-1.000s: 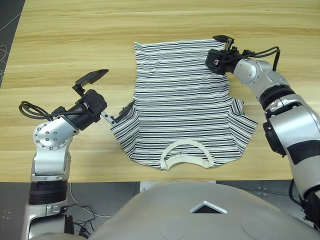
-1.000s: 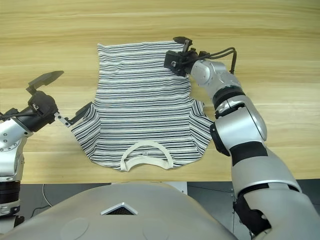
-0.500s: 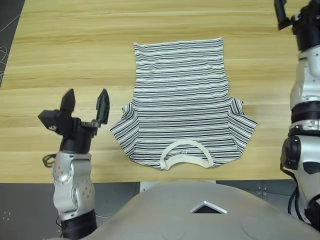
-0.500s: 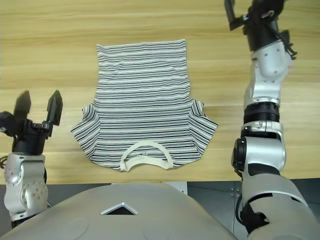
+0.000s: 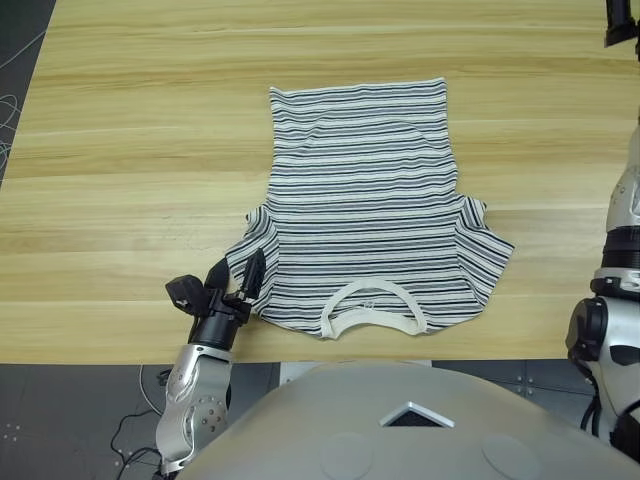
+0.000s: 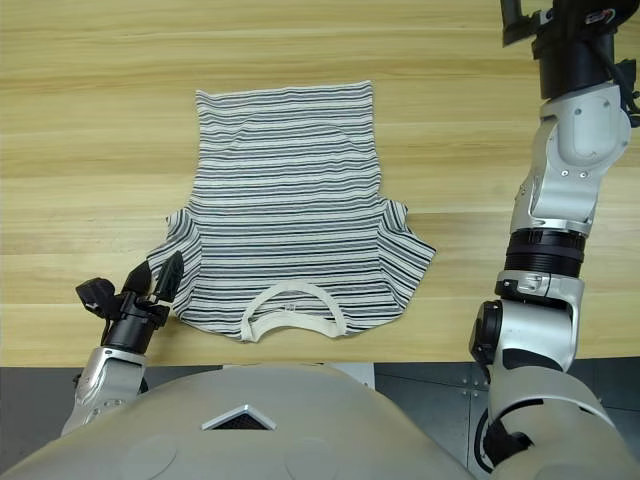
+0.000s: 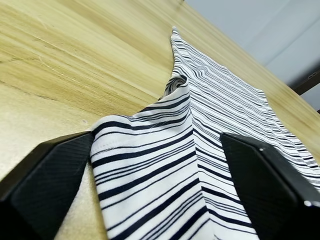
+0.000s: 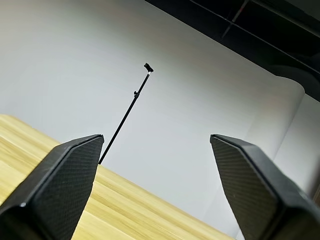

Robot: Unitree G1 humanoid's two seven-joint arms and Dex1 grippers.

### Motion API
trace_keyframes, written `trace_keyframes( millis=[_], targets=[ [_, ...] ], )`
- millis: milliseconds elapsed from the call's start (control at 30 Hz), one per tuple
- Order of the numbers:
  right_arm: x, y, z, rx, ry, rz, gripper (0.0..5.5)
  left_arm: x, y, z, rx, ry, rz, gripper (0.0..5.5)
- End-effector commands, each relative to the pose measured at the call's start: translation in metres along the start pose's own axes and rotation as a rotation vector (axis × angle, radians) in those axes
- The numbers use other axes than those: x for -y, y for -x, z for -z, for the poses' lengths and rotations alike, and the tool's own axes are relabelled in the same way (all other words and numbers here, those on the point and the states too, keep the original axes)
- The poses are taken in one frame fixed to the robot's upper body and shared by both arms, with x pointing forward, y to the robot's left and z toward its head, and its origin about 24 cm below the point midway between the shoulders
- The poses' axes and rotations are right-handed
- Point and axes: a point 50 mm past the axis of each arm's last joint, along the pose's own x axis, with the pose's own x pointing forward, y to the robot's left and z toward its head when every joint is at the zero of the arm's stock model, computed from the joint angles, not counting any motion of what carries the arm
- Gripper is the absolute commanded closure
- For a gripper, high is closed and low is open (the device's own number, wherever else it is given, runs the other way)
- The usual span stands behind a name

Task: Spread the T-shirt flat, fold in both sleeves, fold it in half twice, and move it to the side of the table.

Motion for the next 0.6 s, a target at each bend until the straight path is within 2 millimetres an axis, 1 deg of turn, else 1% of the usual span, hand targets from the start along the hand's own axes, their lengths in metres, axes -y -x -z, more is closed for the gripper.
trace_keyframes(
  millis=[33, 100, 367, 433, 600],
  targets=[
    [-0.005, 0.002, 0.002, -0.012, -0.008, -0.001, 1.56, -0.003, -0.001, 0.007, -0.065, -0.016, -0.027, 1.64],
    [-0.006, 0.004, 0.004, -0.020, -0.009, -0.001, 1.56, -0.004, -0.002, 0.006, -0.061, -0.020, -0.037, 2.08],
    [-0.012, 0.009, 0.009, -0.039, -0.007, -0.020, 1.56, -0.009, -0.002, 0.001, 0.008, -0.020, -0.098, 3.33],
    [-0.013, 0.010, 0.009, -0.043, -0.009, -0.024, 1.56, -0.009, -0.002, 0.000, 0.020, -0.019, -0.106, 3.77],
    [-0.015, 0.008, 0.011, -0.047, -0.007, -0.035, 1.56, -0.008, -0.001, -0.002, 0.061, -0.046, -0.110, 4.67]
  ],
)
